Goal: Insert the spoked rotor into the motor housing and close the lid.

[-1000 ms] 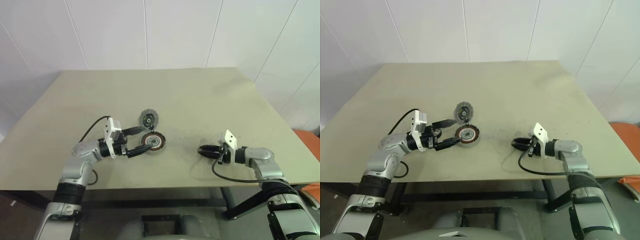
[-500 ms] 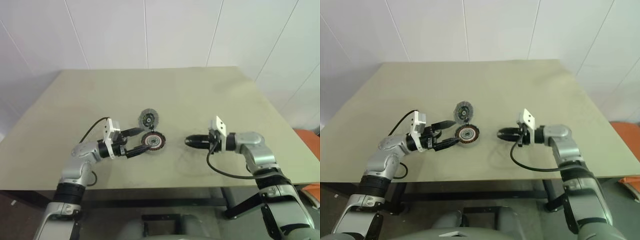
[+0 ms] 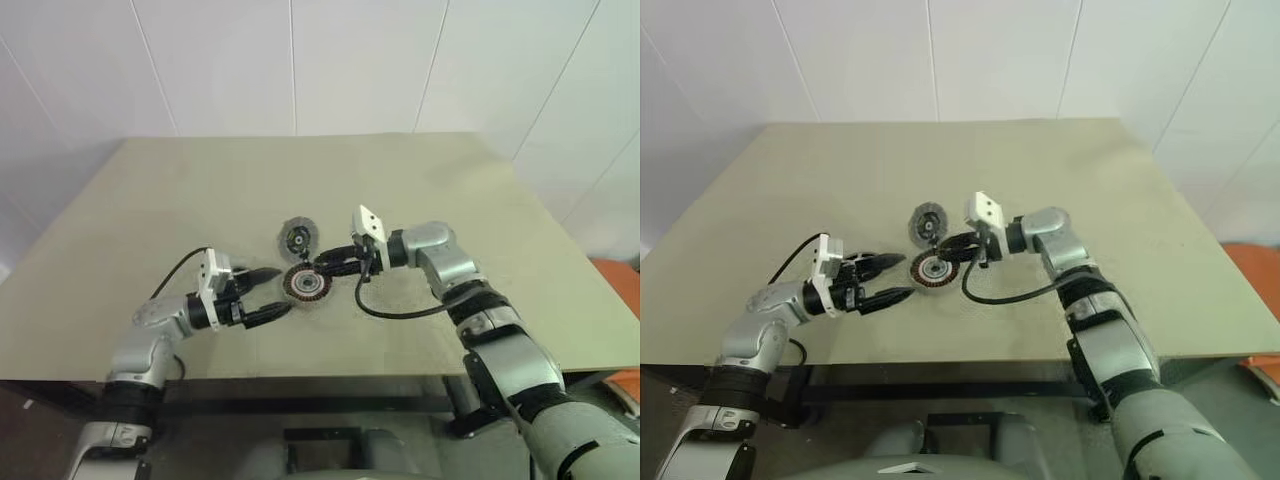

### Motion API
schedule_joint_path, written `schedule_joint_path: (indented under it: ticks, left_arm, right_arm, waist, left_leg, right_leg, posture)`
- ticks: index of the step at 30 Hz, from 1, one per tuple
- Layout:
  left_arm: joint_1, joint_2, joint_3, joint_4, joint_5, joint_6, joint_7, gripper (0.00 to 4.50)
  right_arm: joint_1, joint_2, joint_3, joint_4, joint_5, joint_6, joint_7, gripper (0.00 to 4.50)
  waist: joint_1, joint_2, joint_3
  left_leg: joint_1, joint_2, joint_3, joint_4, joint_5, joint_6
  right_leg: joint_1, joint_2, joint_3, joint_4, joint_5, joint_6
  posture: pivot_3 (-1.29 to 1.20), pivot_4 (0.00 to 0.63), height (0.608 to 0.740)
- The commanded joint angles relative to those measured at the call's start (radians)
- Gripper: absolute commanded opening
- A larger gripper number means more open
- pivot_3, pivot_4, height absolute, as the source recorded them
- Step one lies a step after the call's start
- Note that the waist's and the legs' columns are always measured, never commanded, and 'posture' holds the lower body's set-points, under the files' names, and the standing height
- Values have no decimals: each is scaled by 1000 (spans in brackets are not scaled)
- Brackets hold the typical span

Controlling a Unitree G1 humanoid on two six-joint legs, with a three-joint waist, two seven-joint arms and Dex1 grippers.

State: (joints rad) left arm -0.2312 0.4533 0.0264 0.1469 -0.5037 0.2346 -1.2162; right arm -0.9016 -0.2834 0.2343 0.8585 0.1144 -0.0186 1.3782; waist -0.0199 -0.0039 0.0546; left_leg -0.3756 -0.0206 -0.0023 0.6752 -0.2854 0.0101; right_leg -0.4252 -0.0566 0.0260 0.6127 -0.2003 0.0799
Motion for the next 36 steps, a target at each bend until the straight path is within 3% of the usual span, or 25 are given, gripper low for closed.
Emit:
schedule_joint_path:
  ticks: [1, 15, 27, 36]
  left_arm:
    - [16, 28, 41, -69, -37, 11, 1, 4500]
    - [124, 69, 162, -141, -39, -54, 101, 4500]
    - [148, 71, 143, -169, -39, -39, 109, 4500]
    - [136, 67, 135, -158, -36, -32, 109, 4500]
  right_arm:
    - [-61, 27, 8, 76, -35, -54, 9, 667]
    - [-97, 99, 0, 219, -113, -92, -61, 667]
    - [-87, 132, -15, 270, -137, -108, -181, 667]
    - [-67, 152, -23, 272, -134, -96, -183, 667]
  waist:
    - [-1, 0, 0]
    - [-7, 0, 0]
    - [-28, 0, 0]
    - [-27, 0, 0]
  left_leg:
    - [0, 0, 0, -1, 0, 0]
    - [1, -1, 1, -12, 1, -2]
    - [2, -2, 1, -12, 1, -2]
    - [2, -2, 1, -12, 1, -2]
  right_leg:
    - [0, 0, 0, 0, 0, 0]
    - [-5, -3, -2, 0, -1, -2]
    - [-4, -3, -3, 0, -1, -2]
    - [-4, -3, -3, 1, -1, -2]
  posture:
    - [0, 0, 740]
    - [0, 0, 740]
    - [0, 0, 740]
    - [0, 0, 740]
